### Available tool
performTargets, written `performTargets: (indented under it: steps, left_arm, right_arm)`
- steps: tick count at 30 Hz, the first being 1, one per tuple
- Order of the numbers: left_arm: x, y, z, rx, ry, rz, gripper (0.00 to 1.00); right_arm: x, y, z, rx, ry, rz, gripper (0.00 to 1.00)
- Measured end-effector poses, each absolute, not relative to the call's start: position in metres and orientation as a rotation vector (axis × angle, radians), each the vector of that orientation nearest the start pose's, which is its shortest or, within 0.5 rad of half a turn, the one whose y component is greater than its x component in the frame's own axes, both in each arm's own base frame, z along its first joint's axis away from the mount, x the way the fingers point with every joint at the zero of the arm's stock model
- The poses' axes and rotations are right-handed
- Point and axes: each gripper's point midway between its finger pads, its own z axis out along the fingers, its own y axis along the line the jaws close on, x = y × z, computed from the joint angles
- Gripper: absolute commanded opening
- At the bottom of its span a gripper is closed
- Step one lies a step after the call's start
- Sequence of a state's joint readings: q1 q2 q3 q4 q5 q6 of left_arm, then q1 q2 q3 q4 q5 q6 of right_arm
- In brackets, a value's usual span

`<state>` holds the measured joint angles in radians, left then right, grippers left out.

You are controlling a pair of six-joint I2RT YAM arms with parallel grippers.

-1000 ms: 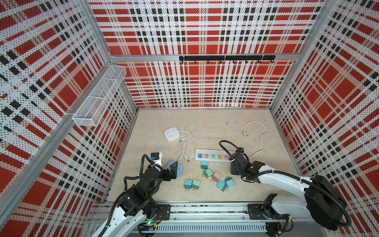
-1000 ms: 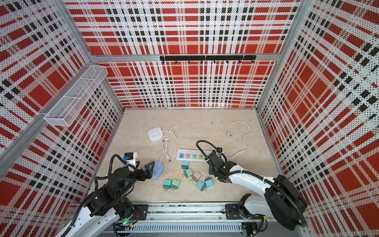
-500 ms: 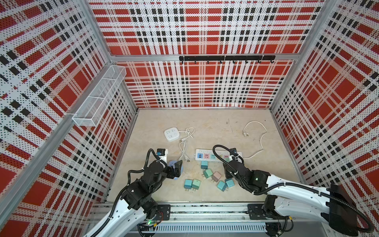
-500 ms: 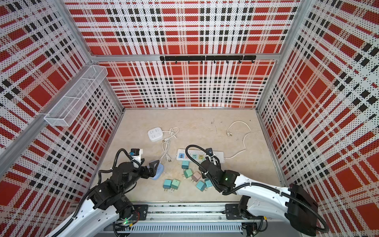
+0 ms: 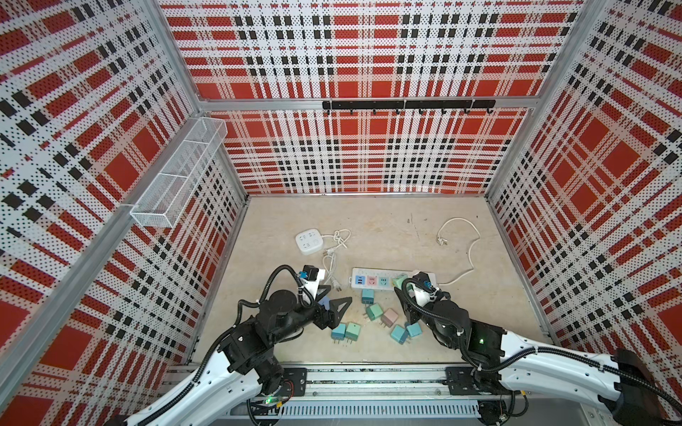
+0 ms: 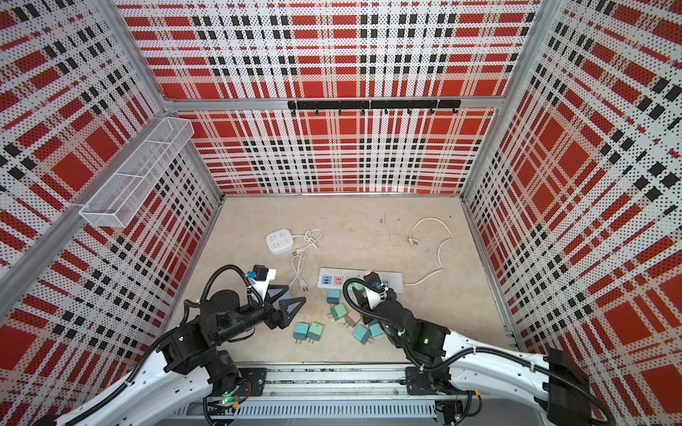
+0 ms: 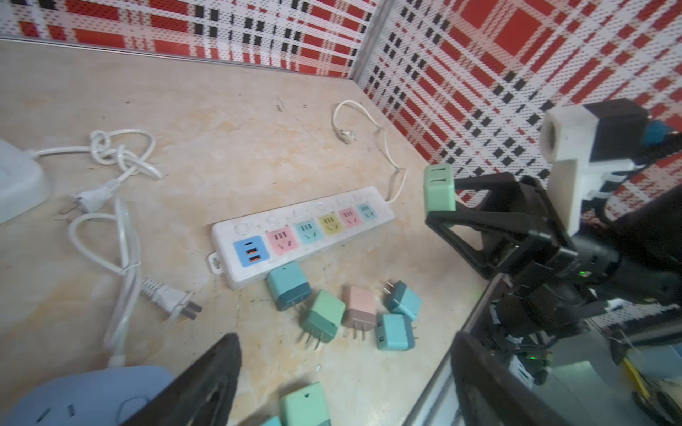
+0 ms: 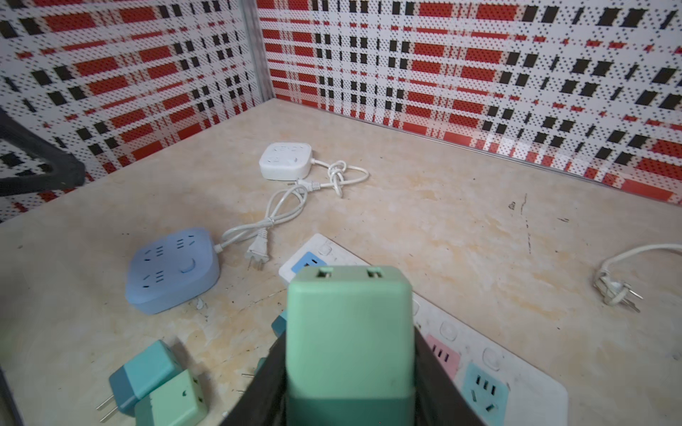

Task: Insert plugs into power strip
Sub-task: Pick up the plug from the middle-right of the table.

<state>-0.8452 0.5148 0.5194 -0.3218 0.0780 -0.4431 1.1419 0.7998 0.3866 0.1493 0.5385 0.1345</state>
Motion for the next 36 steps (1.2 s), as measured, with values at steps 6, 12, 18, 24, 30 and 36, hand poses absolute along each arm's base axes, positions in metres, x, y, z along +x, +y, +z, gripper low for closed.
performTargets:
  steps: [6, 12, 18, 24, 30, 36]
  left_arm:
    - [0.148, -0.241, 0.233, 0.584, 1.941, -1.025, 0.89]
    - [0.14, -0.267, 0.232, 0.661, 1.951, -1.04, 0.85]
    - [0.144, -0.279, 0.232, 0.664, 1.956, -1.026, 0.82]
    - [0.148, -0.282, 0.24, 0.64, 1.932, -1.037, 0.79]
    - [0.149, -0.287, 0.239, 0.629, 1.936, -1.05, 0.71]
    - [0.149, -0.296, 0.236, 0.645, 1.957, -1.055, 0.57]
  right_arm:
    - [0.183, 0.255, 0.214, -0.672, 1.606, 0.453, 0.15]
    - [0.174, 0.266, 0.221, -0.738, 1.528, 0.474, 0.15]
    - [0.165, 0.277, 0.226, -0.788, 1.476, 0.496, 0.16]
    - [0.158, 0.286, 0.226, -0.82, 1.449, 0.509, 0.16]
    - [0.154, 0.295, 0.223, -0.841, 1.438, 0.528, 0.16]
    - [0.151, 0.3, 0.216, -0.867, 1.444, 0.526, 0.16]
